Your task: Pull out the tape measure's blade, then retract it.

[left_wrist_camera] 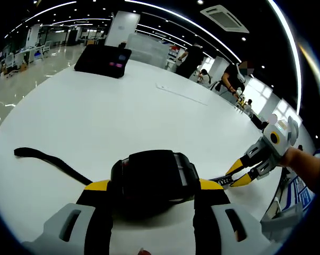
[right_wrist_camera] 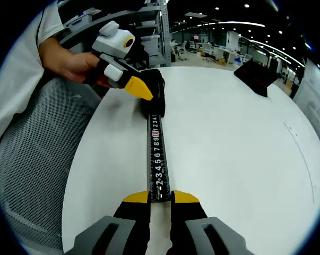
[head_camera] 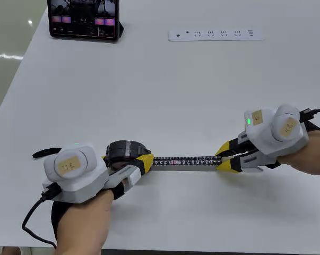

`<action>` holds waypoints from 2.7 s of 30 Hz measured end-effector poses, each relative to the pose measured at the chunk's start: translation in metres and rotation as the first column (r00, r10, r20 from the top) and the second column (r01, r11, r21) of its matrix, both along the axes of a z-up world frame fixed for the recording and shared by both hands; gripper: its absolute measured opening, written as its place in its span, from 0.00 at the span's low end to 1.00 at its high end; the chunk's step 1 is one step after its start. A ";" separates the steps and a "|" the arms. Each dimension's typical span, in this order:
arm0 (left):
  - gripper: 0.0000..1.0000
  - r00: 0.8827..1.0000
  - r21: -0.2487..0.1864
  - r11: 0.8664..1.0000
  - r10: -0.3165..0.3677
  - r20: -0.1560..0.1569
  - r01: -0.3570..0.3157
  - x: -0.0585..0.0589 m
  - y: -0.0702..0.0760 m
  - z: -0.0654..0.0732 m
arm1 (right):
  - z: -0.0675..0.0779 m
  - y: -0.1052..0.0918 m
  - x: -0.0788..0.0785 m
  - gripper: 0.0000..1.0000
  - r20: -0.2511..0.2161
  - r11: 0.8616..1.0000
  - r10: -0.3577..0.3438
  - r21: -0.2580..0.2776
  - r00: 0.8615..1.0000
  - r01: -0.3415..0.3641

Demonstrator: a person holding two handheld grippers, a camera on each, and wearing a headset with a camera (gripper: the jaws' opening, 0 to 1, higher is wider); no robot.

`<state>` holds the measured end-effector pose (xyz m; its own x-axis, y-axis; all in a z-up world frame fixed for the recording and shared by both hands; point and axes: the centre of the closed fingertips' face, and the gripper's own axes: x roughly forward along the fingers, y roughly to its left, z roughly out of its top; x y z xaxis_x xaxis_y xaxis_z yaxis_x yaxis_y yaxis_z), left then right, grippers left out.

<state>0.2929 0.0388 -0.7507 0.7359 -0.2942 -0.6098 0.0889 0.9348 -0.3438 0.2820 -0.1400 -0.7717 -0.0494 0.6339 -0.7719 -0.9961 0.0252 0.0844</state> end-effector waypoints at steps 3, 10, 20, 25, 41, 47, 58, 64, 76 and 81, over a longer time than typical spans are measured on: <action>0.57 1.000 -0.002 1.000 0.001 0.003 -0.001 0.000 0.000 0.000 | 0.000 0.006 0.000 0.10 -0.006 1.000 -0.001 0.015 1.000 0.002; 0.57 1.000 -0.009 1.000 0.001 0.005 -0.001 -0.001 0.000 0.000 | -0.002 0.019 0.001 0.10 -0.011 1.000 0.009 0.030 1.000 -0.008; 0.57 1.000 -0.016 1.000 0.002 0.008 -0.002 -0.001 0.001 0.000 | -0.001 0.036 0.001 0.10 -0.020 0.998 0.009 0.059 1.000 -0.008; 0.57 1.000 -0.021 1.000 0.003 0.009 -0.003 -0.001 0.001 0.000 | 0.000 0.045 0.000 0.10 -0.025 0.998 0.016 0.069 1.000 -0.014; 0.57 1.000 -0.031 1.000 0.005 0.010 -0.004 -0.001 0.001 0.000 | -0.001 0.074 -0.001 0.10 -0.034 0.994 0.026 0.110 0.999 -0.023; 0.57 1.000 -0.030 1.000 0.003 0.010 -0.003 -0.001 0.001 0.000 | -0.002 0.087 -0.001 0.10 -0.035 0.992 0.032 0.123 0.999 -0.028; 0.57 1.000 -0.030 1.000 0.003 0.009 -0.002 -0.001 0.001 -0.001 | -0.003 0.104 -0.002 0.10 -0.032 0.989 0.035 0.142 0.999 -0.030; 0.57 1.000 -0.029 1.000 0.003 0.008 -0.002 -0.001 0.001 -0.001 | -0.002 0.111 -0.003 0.10 -0.032 0.988 0.038 0.151 0.999 -0.033; 0.57 1.000 -0.030 1.000 0.003 0.006 -0.003 -0.001 0.002 -0.001 | -0.002 0.124 -0.004 0.10 -0.029 0.985 0.042 0.169 0.999 -0.036; 0.57 1.000 -0.031 0.999 0.005 0.006 -0.004 -0.001 0.002 -0.001 | -0.002 0.128 -0.004 0.11 -0.027 0.984 0.042 0.174 0.999 -0.037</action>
